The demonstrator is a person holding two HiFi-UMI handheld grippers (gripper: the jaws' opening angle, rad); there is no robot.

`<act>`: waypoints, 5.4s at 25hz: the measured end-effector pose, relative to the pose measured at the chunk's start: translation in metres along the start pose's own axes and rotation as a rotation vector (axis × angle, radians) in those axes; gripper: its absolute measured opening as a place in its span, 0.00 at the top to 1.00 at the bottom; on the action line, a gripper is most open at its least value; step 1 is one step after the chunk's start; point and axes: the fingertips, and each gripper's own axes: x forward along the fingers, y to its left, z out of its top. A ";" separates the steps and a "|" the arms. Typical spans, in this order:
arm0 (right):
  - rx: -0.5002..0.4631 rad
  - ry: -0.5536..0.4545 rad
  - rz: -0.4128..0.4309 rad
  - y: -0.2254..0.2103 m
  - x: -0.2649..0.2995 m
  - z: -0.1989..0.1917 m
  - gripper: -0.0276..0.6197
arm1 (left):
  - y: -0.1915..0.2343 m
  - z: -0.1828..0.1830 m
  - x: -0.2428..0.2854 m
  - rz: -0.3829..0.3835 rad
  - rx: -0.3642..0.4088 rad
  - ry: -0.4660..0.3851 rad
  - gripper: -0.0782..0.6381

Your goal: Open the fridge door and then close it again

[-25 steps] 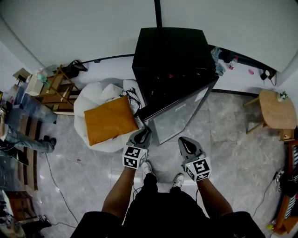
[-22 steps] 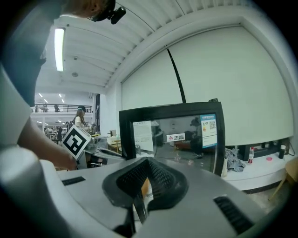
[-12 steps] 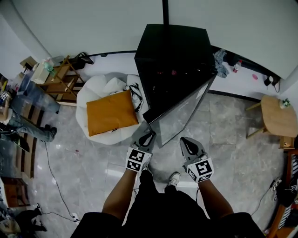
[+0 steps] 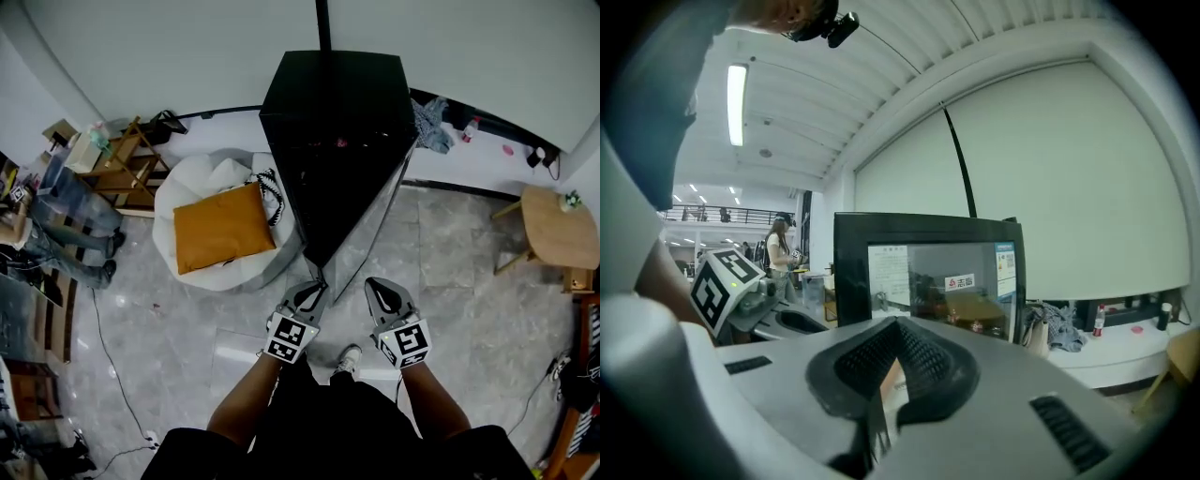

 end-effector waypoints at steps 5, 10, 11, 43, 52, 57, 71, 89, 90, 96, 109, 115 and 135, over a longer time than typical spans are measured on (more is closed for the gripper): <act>0.009 0.003 -0.023 -0.008 -0.011 -0.002 0.94 | -0.024 0.003 0.003 -0.020 -0.016 -0.005 0.82; 0.010 -0.001 -0.026 -0.007 -0.016 -0.005 0.94 | -0.051 0.005 0.006 -0.073 0.003 -0.010 0.84; 0.010 -0.004 -0.024 -0.007 -0.016 -0.005 0.94 | -0.056 0.005 0.006 -0.092 0.013 -0.009 0.85; -0.010 0.012 -0.011 0.001 -0.020 -0.014 0.94 | -0.023 0.006 -0.033 0.013 -0.073 -0.090 0.86; -0.016 0.016 -0.008 0.007 -0.017 -0.012 0.94 | 0.010 0.006 -0.041 0.095 -0.112 -0.099 0.86; -0.032 0.024 -0.002 0.013 -0.014 -0.012 0.94 | 0.014 0.006 -0.041 0.100 -0.157 -0.112 0.86; -0.001 0.036 0.077 0.028 0.015 -0.008 0.94 | 0.060 0.016 -0.050 0.149 -0.288 -0.153 0.86; -0.036 0.057 0.134 0.056 0.082 0.003 0.94 | 0.111 0.011 -0.049 0.204 -0.308 -0.122 0.86; -0.031 0.059 0.141 0.057 0.088 0.004 0.94 | 0.114 0.009 -0.049 0.208 -0.314 -0.121 0.86; -0.022 0.051 0.147 0.059 0.120 0.011 0.94 | 0.131 0.011 -0.045 0.203 -0.316 -0.123 0.86; -0.019 0.059 0.119 0.057 0.202 0.028 0.94 | 0.185 0.018 -0.040 0.214 -0.262 -0.103 0.86; -0.034 0.064 0.098 0.048 0.240 0.041 0.94 | 0.216 0.026 -0.034 0.211 -0.241 -0.112 0.86; -0.068 0.039 -0.068 0.001 0.339 0.063 0.94 | 0.291 0.046 -0.002 0.123 -0.172 -0.102 0.86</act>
